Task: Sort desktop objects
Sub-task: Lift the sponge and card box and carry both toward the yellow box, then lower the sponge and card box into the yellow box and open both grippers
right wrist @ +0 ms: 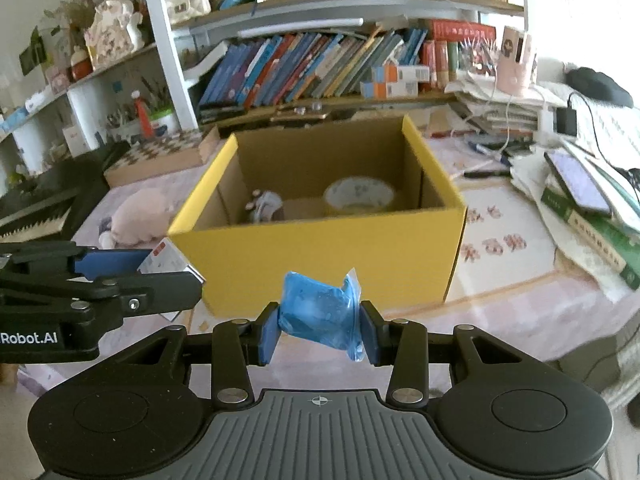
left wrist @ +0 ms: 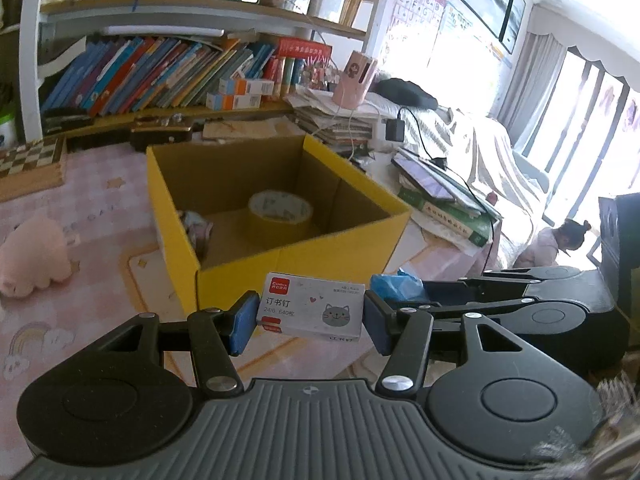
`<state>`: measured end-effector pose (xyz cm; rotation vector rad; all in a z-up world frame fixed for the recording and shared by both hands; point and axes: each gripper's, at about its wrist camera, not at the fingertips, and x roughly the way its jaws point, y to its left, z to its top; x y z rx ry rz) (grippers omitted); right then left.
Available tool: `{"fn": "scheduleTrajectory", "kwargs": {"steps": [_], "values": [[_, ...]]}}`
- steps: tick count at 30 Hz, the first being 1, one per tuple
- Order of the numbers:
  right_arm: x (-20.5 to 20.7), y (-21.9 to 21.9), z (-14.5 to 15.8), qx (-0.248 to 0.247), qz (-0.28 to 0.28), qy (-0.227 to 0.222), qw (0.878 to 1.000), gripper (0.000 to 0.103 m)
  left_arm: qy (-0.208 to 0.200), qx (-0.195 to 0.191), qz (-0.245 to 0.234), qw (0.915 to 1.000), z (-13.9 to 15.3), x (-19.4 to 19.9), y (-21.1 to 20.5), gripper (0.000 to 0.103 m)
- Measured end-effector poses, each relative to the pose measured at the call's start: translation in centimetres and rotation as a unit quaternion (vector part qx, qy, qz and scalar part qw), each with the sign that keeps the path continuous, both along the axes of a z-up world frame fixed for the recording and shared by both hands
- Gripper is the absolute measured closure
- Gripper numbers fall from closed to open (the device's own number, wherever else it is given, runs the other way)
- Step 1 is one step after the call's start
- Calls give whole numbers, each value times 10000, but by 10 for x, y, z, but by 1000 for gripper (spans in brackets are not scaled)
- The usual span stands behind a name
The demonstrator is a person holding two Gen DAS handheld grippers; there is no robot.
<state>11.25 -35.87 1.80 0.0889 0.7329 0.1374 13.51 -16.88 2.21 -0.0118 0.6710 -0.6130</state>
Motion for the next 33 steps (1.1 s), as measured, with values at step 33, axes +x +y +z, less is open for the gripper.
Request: {"fn": "scheduleTrajectory", "kwargs": {"steps": [33], "values": [[180, 12, -26, -2673, 3839, 435, 8828, 62, -70, 2116, -467, 9762, -21, 155, -91, 50]]}}
